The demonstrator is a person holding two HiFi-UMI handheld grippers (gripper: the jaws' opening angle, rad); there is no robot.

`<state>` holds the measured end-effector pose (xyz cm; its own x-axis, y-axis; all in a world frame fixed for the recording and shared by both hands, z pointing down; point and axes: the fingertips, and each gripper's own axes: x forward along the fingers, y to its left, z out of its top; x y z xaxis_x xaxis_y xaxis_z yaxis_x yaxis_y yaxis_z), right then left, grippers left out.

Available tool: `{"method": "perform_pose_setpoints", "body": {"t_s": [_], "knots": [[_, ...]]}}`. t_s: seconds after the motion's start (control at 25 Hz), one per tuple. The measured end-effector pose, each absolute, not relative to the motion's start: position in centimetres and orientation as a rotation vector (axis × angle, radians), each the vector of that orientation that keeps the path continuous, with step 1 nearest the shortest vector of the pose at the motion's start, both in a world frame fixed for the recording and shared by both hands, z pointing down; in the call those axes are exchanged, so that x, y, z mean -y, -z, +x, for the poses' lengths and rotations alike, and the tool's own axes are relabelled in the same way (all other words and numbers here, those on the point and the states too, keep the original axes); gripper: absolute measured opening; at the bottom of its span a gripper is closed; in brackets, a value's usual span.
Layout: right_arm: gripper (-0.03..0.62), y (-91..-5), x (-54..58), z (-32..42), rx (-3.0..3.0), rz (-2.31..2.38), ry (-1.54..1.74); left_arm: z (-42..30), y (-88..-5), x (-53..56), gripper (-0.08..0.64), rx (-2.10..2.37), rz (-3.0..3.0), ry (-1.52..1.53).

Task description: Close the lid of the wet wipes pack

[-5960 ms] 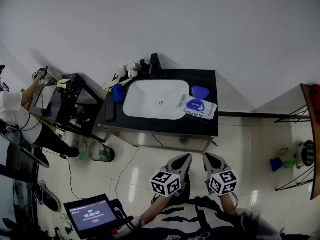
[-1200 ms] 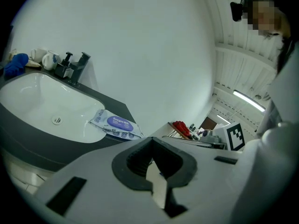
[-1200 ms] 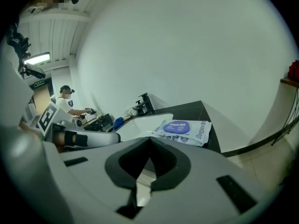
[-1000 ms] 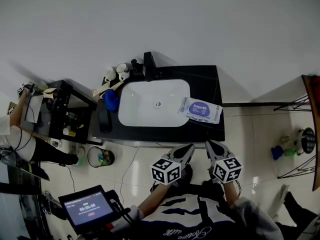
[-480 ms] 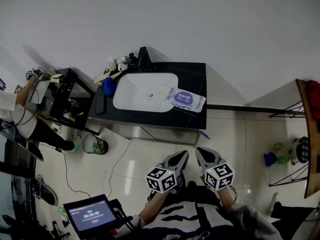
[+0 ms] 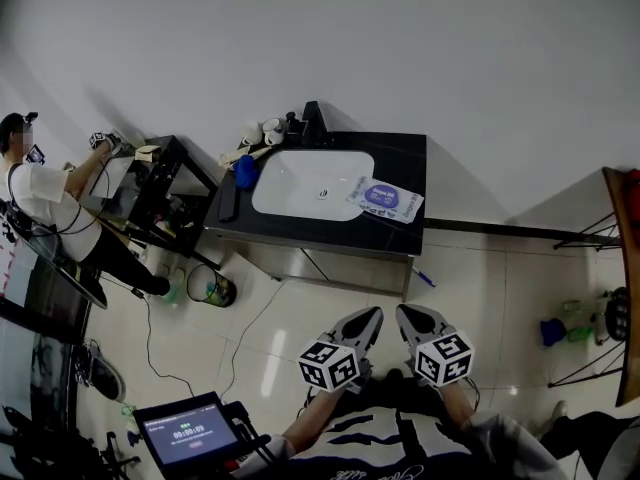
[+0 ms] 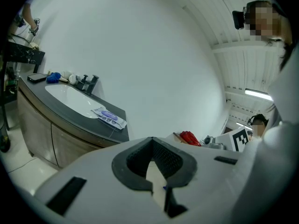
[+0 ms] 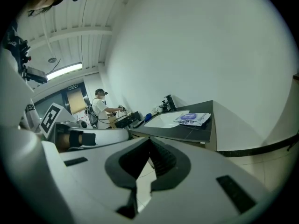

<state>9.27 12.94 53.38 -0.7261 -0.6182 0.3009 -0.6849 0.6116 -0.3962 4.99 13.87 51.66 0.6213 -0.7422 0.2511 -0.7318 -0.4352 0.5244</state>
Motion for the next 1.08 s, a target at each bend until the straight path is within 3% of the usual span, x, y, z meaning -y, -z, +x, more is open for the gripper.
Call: {"method": "perform_pose_setpoints", "body": {"t_s": [1.08], "knots": [[-0.002, -52.5, -17.6, 3.2, 2.674, 1.127, -0.730, -0.5, -51.1, -18.3, 0.000, 1.090, 2.291, 0.006]]}}
